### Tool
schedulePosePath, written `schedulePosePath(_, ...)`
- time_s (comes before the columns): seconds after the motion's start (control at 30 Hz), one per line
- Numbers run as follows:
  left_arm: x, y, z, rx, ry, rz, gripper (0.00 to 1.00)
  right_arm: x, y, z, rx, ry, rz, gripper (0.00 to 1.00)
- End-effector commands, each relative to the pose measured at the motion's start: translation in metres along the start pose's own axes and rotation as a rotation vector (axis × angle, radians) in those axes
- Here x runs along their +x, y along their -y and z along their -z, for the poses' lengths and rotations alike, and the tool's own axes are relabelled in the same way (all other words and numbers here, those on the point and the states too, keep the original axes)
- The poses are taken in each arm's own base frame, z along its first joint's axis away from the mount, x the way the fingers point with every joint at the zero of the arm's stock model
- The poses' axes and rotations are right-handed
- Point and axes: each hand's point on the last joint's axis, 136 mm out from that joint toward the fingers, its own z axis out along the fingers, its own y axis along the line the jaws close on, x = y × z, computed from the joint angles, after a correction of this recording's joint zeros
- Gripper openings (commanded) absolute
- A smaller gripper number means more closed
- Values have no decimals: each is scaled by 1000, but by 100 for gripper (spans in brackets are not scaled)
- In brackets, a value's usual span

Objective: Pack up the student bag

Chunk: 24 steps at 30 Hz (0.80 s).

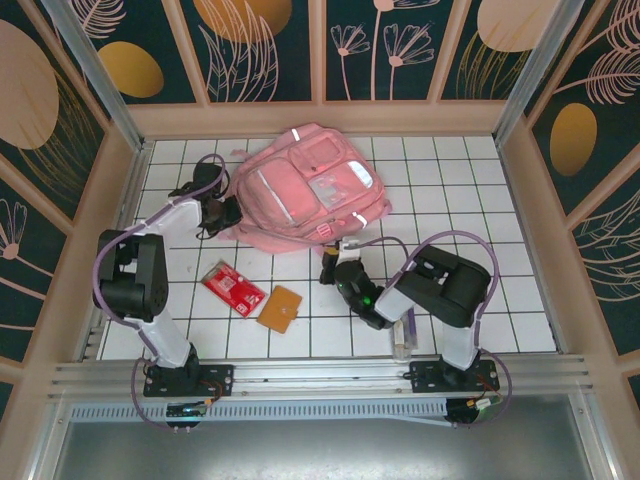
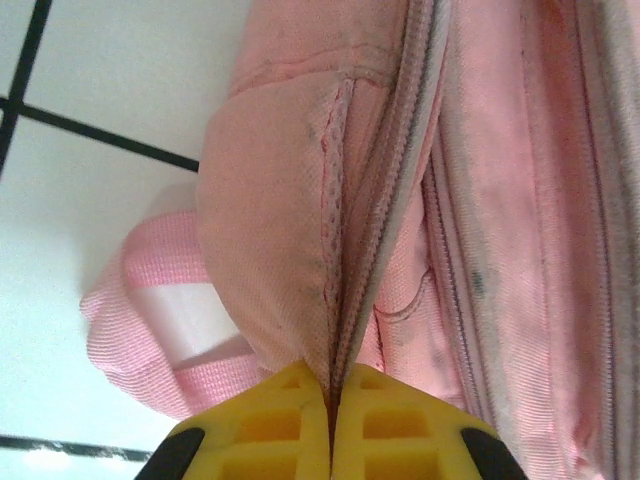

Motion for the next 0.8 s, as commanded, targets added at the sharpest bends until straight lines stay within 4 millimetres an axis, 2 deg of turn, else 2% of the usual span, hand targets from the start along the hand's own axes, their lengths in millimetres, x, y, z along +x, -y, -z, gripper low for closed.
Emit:
schedulePosePath(0.0, -25, -13, 4, -62, 61, -109, 0, -15, 42, 2, 188, 64, -104, 0)
schedulePosePath(0.2, -24, -5, 2, -17, 51, -195, 0, -26, 51, -2, 179, 76, -80, 0)
schedulePosePath(0.47, -27, -5, -3, -21, 67, -260, 0, -24, 89, -3, 224, 67, -213, 0)
schedulePosePath(0.6, -28, 2, -1, 12, 58, -272, 0, -30, 95, -2, 198, 96, -243, 0)
schedulePosePath(0.63, -27, 5, 2, 29, 54, -263, 0, -33, 94, -1, 188, 103, -232, 5)
schedulePosePath(0.67, -25, 12, 5, 66, 45, -249, 6, -38, 89, 0, 160, 111, -216, 11)
schedulePosePath(0.7, -22, 20, 10, 112, 35, -235, 22, -44, 81, 1, 117, 122, -194, 17)
schedulePosePath(0.73, -19, 27, 16, 150, 29, -222, 33, -50, 71, 2, 67, 126, -175, 21)
schedulePosePath(0.77, -16, 35, 23, 197, 24, -209, 39, -56, 60, 3, 18, 128, -162, 25)
